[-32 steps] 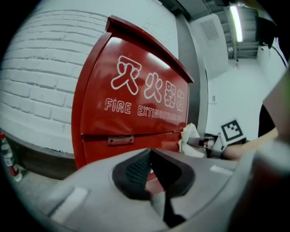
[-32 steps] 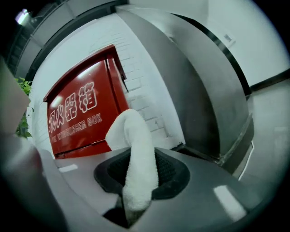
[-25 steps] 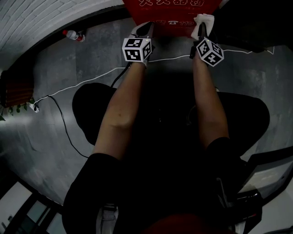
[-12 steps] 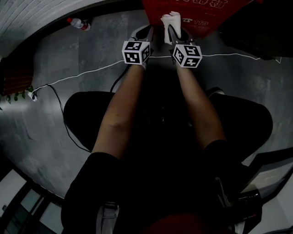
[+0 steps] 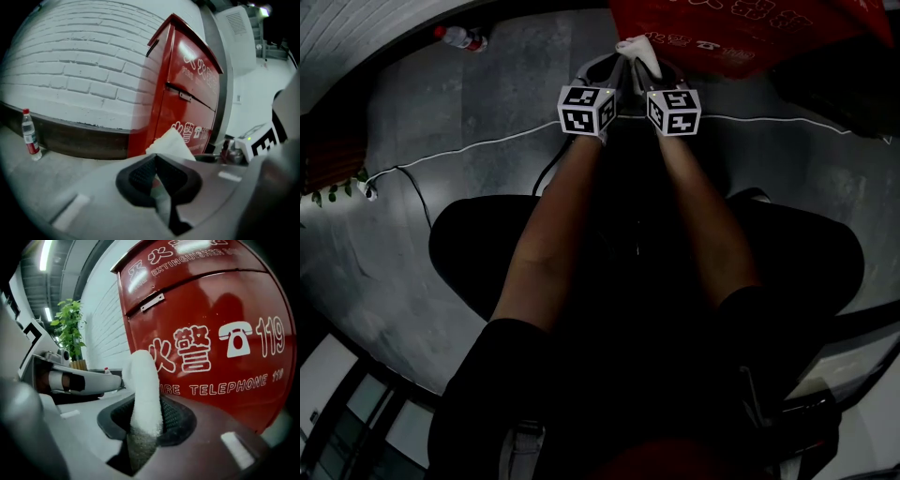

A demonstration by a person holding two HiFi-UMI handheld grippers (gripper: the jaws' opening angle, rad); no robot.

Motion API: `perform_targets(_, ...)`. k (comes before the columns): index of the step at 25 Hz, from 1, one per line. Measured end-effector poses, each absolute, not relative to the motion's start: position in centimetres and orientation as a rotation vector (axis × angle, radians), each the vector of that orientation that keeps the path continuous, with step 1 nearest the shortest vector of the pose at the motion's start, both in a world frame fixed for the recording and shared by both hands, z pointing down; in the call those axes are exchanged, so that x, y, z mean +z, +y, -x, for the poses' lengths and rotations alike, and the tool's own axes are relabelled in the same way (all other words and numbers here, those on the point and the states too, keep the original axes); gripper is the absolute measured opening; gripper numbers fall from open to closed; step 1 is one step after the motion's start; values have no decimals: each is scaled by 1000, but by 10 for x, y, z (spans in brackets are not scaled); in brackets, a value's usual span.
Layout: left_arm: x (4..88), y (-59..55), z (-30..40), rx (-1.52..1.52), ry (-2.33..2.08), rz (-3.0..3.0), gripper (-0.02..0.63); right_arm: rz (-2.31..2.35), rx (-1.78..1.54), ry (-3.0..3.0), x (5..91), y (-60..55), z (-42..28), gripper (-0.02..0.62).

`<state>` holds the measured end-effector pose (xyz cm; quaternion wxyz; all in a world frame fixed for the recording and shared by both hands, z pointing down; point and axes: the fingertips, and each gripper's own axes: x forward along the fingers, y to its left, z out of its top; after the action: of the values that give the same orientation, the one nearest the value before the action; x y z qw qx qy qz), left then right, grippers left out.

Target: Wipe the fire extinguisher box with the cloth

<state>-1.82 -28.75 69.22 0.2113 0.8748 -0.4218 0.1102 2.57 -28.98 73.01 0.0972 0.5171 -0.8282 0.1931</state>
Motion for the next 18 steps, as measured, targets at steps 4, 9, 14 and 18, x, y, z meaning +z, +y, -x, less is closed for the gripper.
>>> perform_targets(4, 705, -291, 12, 325, -1140, -2422, 3, -1594, 613, -2388, 740, -300, -46, 98)
perform_targets(9, 716, -293, -6, 341, -1117, -2420, 3, -1612, 585, -2334, 749, -298, -68, 98)
perform_targets(14, 716, -289, -38, 376, -1063, -2497, 3, -1708, 619, -2234, 755, -290, -113, 98)
perform_targets(18, 717, -281, -68, 405, -1017, -2543, 3, -1773, 629, -2170, 762, -285, -156, 98)
